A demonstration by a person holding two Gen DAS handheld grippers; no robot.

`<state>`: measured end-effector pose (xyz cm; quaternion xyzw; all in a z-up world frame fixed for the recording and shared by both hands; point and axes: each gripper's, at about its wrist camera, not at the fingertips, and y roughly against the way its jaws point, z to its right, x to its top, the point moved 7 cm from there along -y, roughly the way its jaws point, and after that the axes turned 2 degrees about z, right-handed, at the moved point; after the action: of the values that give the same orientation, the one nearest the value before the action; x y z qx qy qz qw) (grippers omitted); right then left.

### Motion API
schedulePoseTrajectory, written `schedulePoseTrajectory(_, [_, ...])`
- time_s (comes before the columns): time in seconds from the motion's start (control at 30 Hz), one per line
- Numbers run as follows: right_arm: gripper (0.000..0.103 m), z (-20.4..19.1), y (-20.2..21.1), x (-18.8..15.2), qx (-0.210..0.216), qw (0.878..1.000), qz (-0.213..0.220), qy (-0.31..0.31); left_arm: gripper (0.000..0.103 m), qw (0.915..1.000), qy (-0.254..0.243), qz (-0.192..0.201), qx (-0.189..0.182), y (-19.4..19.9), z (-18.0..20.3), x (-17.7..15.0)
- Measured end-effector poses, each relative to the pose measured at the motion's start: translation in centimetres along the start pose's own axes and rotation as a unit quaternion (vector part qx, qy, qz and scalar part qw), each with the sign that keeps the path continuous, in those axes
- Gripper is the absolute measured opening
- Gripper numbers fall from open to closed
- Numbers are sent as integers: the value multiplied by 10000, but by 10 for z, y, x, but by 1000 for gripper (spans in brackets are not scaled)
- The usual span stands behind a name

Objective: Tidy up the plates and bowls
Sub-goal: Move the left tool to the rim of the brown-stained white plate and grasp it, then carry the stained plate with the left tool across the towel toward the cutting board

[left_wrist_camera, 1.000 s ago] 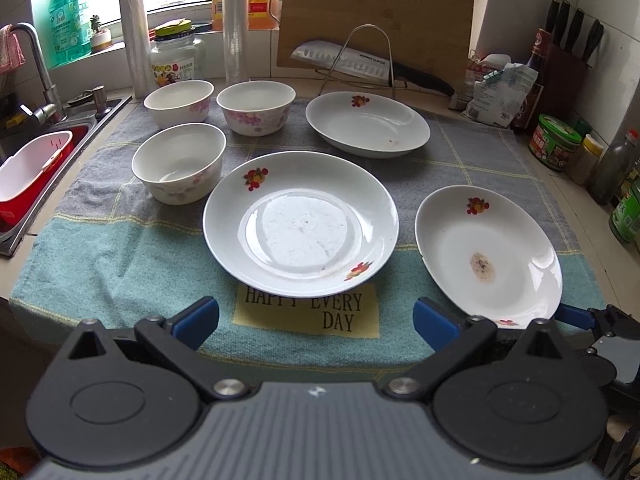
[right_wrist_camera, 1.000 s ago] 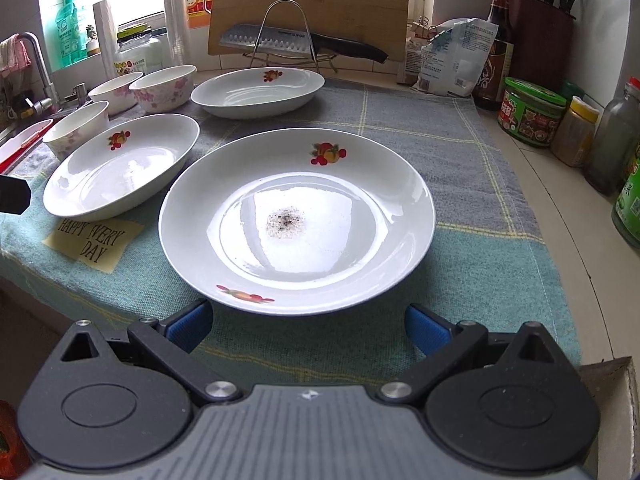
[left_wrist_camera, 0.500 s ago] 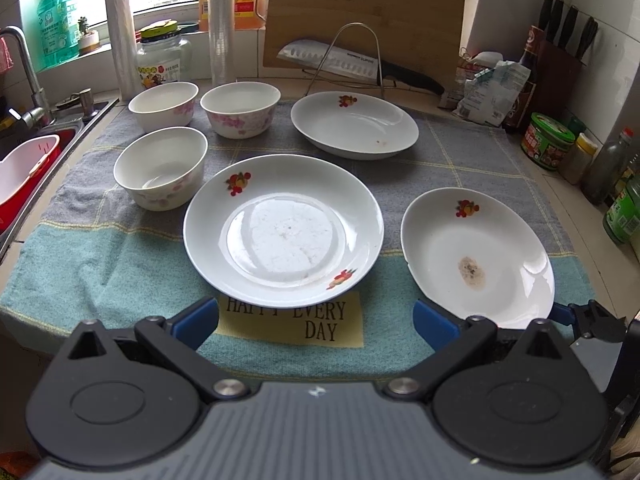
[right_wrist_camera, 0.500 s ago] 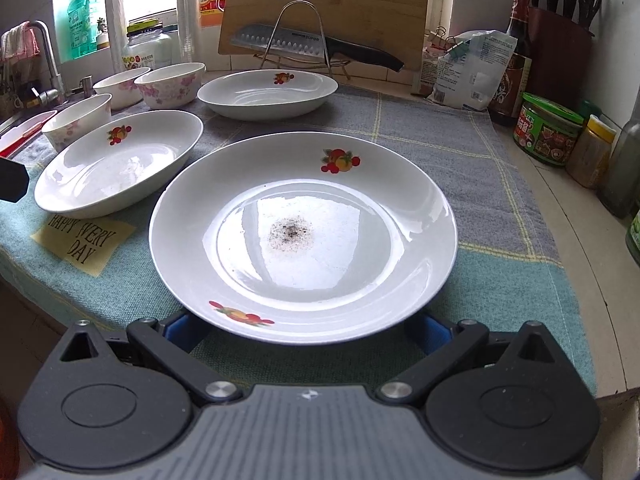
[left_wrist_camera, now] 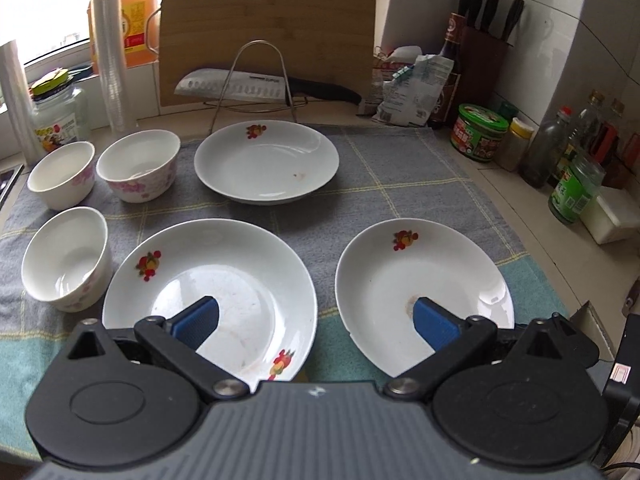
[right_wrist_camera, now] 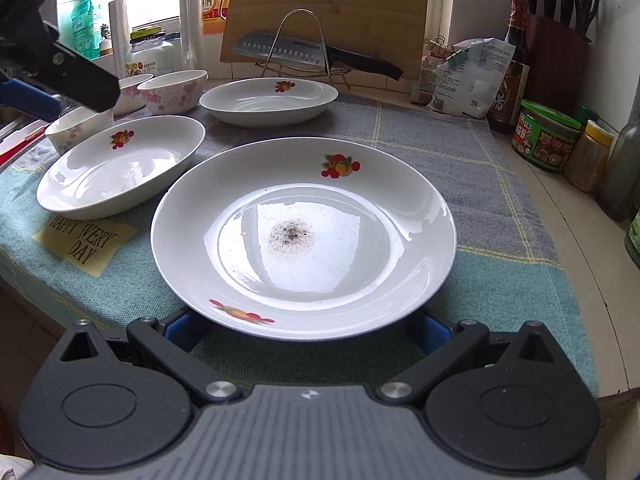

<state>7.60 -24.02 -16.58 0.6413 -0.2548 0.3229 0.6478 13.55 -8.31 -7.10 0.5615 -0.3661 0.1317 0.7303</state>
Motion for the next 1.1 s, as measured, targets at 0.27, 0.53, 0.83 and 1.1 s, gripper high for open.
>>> schedulePoseTrajectory(0.27, [103,-1,2,-1,-156,9998,-16,-136,102,9877,-644,-607,-1290,-53,16,23])
schedulePoseTrajectory(0.53, [103,-2,3,-3,-342,9990,-64,-286,102,9580,-2087,-904,-1746,-84,44,30])
schedulePoseTrajectory(0.83, [103,0,4,-5,-234,9995,118,-200,102,9449,-2381,-1331,-1810,-118,58,38])
schedulePoseTrajectory(1.1, [103,5,5,-5,-41,9999,131,-40,100,9262,-2732,-1797,-1876,-136,69,33])
